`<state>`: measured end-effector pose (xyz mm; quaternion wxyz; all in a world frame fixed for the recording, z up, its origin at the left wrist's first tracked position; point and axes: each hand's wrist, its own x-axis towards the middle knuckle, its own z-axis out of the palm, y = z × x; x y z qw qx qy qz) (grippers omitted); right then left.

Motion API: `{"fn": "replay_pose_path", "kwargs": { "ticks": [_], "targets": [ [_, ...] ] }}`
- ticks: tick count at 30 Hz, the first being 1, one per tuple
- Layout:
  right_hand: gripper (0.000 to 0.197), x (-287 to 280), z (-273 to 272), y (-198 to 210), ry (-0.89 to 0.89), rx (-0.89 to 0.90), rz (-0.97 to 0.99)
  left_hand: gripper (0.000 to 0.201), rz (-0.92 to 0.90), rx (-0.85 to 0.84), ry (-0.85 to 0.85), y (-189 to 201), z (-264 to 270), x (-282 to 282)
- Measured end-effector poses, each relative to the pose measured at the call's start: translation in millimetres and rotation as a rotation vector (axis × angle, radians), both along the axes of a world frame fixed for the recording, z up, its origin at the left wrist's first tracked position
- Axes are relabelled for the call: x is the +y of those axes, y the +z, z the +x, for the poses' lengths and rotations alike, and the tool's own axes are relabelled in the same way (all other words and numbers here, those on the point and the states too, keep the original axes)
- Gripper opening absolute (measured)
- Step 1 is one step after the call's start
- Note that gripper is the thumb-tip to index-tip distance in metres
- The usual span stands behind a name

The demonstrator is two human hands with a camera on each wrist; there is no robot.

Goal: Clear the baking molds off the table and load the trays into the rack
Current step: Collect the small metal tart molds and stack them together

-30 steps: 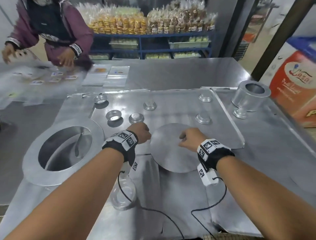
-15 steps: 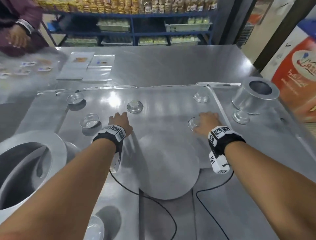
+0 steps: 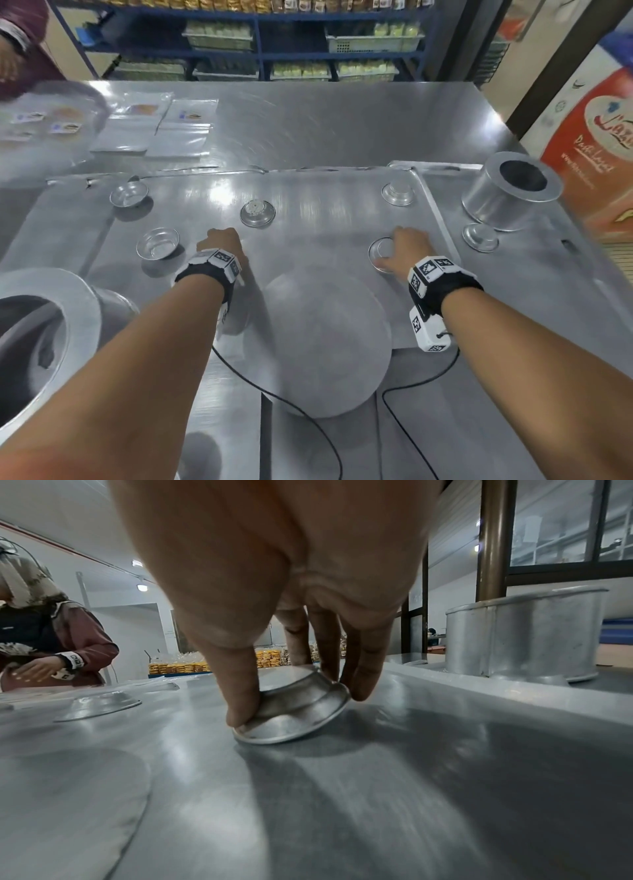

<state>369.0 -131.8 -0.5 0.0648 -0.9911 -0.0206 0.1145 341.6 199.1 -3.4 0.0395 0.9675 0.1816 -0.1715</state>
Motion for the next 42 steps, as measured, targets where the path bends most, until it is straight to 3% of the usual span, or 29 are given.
{"fn": "replay_pose_path", "kwargs": {
  "ticks": [4, 11, 15, 21, 25, 27, 32, 35, 37, 42],
  "targets": [
    [0.054, -0.9, -12.9, 2.3, -0.052, -0.027, 0.102, 0.044, 0.009, 0.002, -0.090, 10.6, -10.7, -7.6],
    [0.074, 4.7, -43.0, 22.5, -0.064, -0.083, 0.107, 0.037, -0.158, -0.234, -0.033, 48.8, -39.3, -18.8],
    [0.073, 14.0, -70.1, 41.8, -0.078, -0.133, 0.178, 0.029, -0.282, -0.178, -0.055, 77.6, -62.9, -27.8],
    [0.063, 31.5, -128.0, 70.2, -0.080, -0.232, 0.339, 0.019, -0.669, -0.217, 0.037, 87.7, -108.7, -27.0],
    [0.062, 48.5, -174.4, 87.6, -0.071, -0.315, 0.443, 0.035, -1.209, -0.269, 0.256, 86.8, -155.0, -34.5],
    [0.063, 58.1, -197.6, 91.5, -0.074, -0.365, 0.530, 0.038, -1.394, -0.241, 0.331, 87.7, -182.3, -39.8],
    [0.062, 85.5, -262.1, 98.2, -0.050, -0.452, 0.861, 0.032, -1.549, -0.209, 0.434, 77.9, -237.7, -52.6],
    [0.062, 101.8, -298.9, 93.9, -0.048, -0.436, 1.069, 0.047, -1.647, -0.190, 0.473, 71.3, -262.4, -58.0],
    [0.062, 109.2, -317.7, 86.3, -0.061, -0.409, 1.147, 0.038, -1.717, -0.157, 0.521, 71.3, -277.4, -61.4],
    [0.060, 111.6, -353.5, 68.4, -0.067, -0.330, 1.245, 0.045, -1.814, -0.032, 0.437, 71.7, -302.5, -63.6]
  ]
}}
